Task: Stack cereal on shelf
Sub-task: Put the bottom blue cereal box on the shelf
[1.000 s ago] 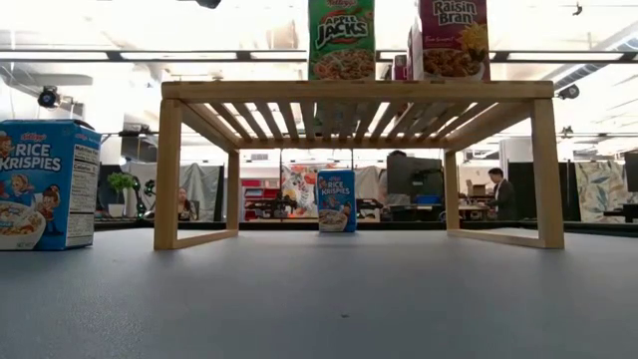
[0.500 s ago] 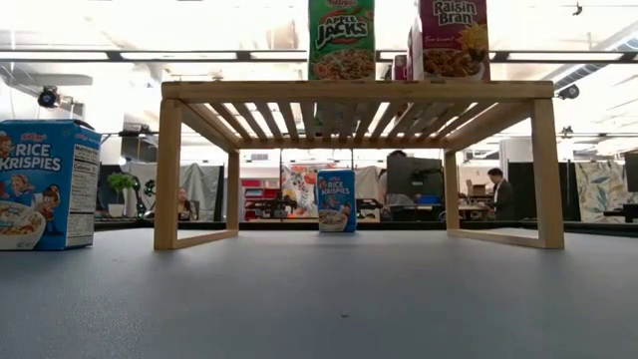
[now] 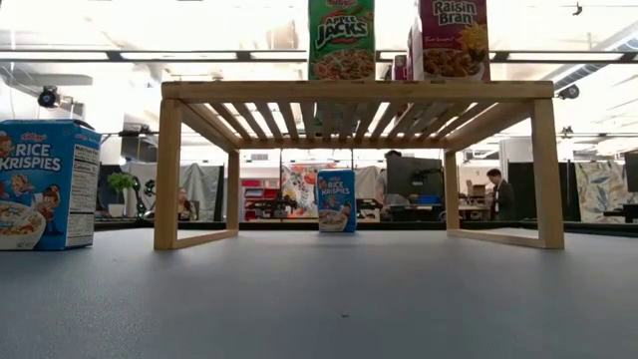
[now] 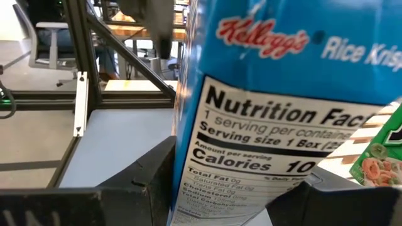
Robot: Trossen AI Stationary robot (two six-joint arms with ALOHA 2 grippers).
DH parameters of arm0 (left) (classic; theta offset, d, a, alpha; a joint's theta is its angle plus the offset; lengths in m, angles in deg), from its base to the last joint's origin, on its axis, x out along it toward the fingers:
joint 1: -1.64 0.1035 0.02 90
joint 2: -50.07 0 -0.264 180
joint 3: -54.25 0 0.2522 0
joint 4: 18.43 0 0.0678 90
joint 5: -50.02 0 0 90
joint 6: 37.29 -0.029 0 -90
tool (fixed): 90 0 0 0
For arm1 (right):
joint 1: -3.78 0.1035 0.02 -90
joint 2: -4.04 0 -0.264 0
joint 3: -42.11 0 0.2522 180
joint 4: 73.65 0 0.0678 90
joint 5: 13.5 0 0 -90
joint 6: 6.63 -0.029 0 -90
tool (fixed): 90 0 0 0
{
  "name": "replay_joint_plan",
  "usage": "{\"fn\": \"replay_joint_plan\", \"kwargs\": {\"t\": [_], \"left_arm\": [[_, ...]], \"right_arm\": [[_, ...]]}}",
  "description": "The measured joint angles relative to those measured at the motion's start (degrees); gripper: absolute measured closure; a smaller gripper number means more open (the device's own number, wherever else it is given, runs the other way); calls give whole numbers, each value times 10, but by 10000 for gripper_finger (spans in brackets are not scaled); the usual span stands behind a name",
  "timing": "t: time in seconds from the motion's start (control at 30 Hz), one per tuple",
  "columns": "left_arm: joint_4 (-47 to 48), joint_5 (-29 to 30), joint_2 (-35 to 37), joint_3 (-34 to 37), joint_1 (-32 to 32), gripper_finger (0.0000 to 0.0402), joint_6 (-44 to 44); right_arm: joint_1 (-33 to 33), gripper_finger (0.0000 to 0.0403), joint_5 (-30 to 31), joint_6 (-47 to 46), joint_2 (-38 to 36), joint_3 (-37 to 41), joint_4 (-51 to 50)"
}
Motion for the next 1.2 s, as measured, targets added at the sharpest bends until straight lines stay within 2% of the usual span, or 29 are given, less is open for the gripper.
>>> {"fn": "replay_joint_plan", "kwargs": {"t": [0.37, 0.53, 0.83, 0.9, 1.03, 1.2], "left_arm": [[7, -2, 4, 4, 0, 221, 0], [13, -3, 11, 5, 0, 263, -2], [71, -4, 64, 5, -3, 276, -5], [101, 14, 88, 7, -3, 276, -12], [127, 93, 150, 25, -8, 276, -33], [68, 108, 252, 111, 9, 276, -90]], "right_arm": [[0, 220, 2, 8, 0, 0, 0], [0, 208, -2, 8, 0, 0, 2], [15, 120, -23, 25, -32, -1, -16], [28, 106, -26, 30, -46, -1, -30], [58, 93, -25, 42, -72, -1, -47], [104, 99, 2, 88, -77, -1, -43]]}}
